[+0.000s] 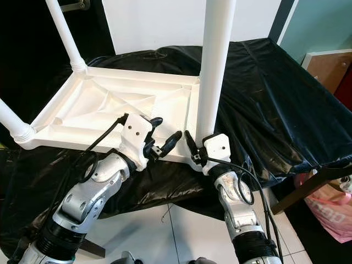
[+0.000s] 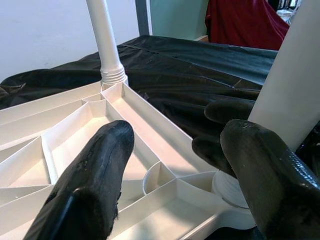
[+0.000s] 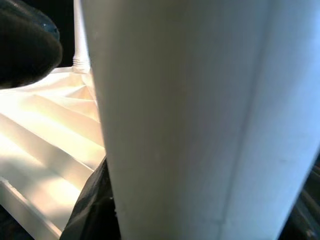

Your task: Building children table

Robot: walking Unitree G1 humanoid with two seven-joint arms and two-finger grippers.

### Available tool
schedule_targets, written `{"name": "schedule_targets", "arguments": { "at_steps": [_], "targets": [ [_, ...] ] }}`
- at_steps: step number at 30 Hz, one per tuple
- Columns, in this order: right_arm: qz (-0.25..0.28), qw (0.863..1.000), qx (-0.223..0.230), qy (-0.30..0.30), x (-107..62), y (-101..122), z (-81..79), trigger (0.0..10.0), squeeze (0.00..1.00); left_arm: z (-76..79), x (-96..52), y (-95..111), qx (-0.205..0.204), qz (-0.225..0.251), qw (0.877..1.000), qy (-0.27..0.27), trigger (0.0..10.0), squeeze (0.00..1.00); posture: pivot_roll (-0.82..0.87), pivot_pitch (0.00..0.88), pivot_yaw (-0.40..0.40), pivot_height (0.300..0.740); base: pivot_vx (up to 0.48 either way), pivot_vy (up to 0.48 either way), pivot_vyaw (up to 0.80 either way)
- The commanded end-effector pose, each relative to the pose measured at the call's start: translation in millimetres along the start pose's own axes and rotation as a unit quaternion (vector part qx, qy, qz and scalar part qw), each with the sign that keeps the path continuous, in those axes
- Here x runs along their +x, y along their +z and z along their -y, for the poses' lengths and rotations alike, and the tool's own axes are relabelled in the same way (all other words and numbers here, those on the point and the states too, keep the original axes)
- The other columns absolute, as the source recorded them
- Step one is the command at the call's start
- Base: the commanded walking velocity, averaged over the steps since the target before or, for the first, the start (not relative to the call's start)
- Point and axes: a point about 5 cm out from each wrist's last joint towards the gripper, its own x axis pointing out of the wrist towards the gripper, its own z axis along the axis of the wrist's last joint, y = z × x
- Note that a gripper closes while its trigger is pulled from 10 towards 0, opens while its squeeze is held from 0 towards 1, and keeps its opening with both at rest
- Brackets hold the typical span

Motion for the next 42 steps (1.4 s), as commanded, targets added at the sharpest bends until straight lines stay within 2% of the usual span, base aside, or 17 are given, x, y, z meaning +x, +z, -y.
{"name": "schedule_targets", "arguments": {
  "at_steps": [1, 10, 12, 15, 19, 28, 32, 42],
  "targets": [
    [-0.084, 0.996, 0.026, 0.016, -17.7, -33.2, -7.1, 10.0, 0.00, 3.7, -0.4, 4.9, 0.003, 0.005, 0.999, -0.038, 10.0, 0.00, -0.02, 0.118, 0.005, 0.740, 0.000, 0.000, 0.00],
    [-0.114, 0.992, 0.041, 0.042, -17.4, -42.4, -12.9, 10.0, 0.00, 2.6, -0.7, 6.7, 0.004, 0.008, 0.999, -0.037, 10.0, 0.00, -0.01, 0.115, 0.004, 0.740, 0.000, 0.000, 0.00],
    [-0.152, 0.986, 0.050, 0.040, -15.3, -49.2, -12.9, 10.0, 0.00, 2.1, -0.8, 7.4, 0.003, 0.009, 0.999, -0.037, 10.0, 0.00, -0.01, 0.115, 0.001, 0.740, 0.000, 0.000, 0.00],
    [-0.181, 0.981, 0.060, 0.033, -13.5, -54.1, -11.1, 10.0, 0.00, 1.8, -0.8, 8.2, 0.002, 0.011, 0.999, -0.035, 10.0, 0.00, -0.01, 0.115, 0.000, 0.740, 0.000, 0.000, 0.00],
    [-0.182, 0.981, 0.058, 0.034, -13.2, -54.0, -10.7, 10.0, 0.00, 1.8, -0.7, 8.3, 0.002, 0.011, 0.999, -0.035, 10.0, 0.00, -0.01, 0.115, 0.000, 0.740, 0.000, 0.000, 0.00],
    [-0.195, 0.977, 0.086, 0.027, -14.5, -58.3, -9.7, 10.0, 0.00, 1.5, -1.2, 8.9, -0.001, 0.011, 0.999, -0.034, 10.0, 0.00, -0.01, 0.118, -0.001, 0.740, 0.000, 0.000, 0.00],
    [-0.210, 0.971, 0.114, 0.010, -17.2, -60.9, -8.7, 10.0, 0.00, 2.3, -1.5, 9.4, -0.002, 0.012, 0.999, -0.034, 10.0, 0.00, -0.01, 0.121, 0.000, 0.740, 0.000, 0.000, 0.00],
    [-0.219, 0.965, 0.145, -0.009, -17.9, -62.0, -6.9, 10.0, 0.00, 2.6, -1.4, 9.5, -0.004, 0.011, 0.999, -0.035, 10.0, 0.00, -0.01, 0.125, -0.001, 0.740, 0.000, 0.000, 0.00]
  ]
}}
